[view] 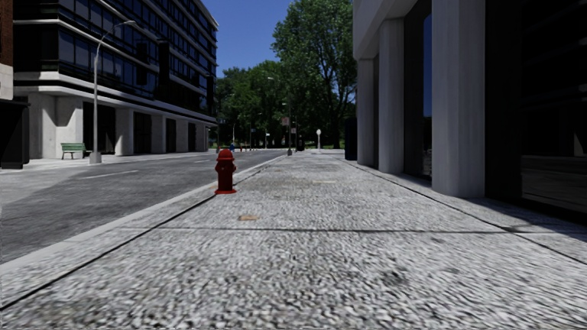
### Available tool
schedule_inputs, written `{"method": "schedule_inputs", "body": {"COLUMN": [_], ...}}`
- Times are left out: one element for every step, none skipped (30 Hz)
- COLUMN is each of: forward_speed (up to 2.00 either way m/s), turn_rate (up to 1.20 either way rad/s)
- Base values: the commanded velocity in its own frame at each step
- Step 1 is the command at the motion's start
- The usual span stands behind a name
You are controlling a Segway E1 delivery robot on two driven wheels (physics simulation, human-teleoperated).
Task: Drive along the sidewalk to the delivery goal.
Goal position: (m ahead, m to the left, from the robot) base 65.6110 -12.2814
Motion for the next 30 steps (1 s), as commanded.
{"method": "schedule_inputs", "body": {"forward_speed": [2.0,2.0,2.0,2.0,2.0,2.0,2.0,2.0,2.0,2.0,2.0,2.0,2.0,2.0,2.0,2.0,2.0,2.0,2.0,2.0,2.0,2.0,2.0,2.0,2.0,2.0,2.0,2.0,2.0,2.0], "turn_rate": [-0.22,-0.22,-0.2,-0.12,-0.12,0.0,0.0,0.0,0.0,0.0,0.0,0.0,0.0,0.0,0.0,0.0,0.0,0.0,0.0,0.0,0.0,0.0,0.0,0.0,0.0,0.0,0.0,0.0,0.0,0.0]}}
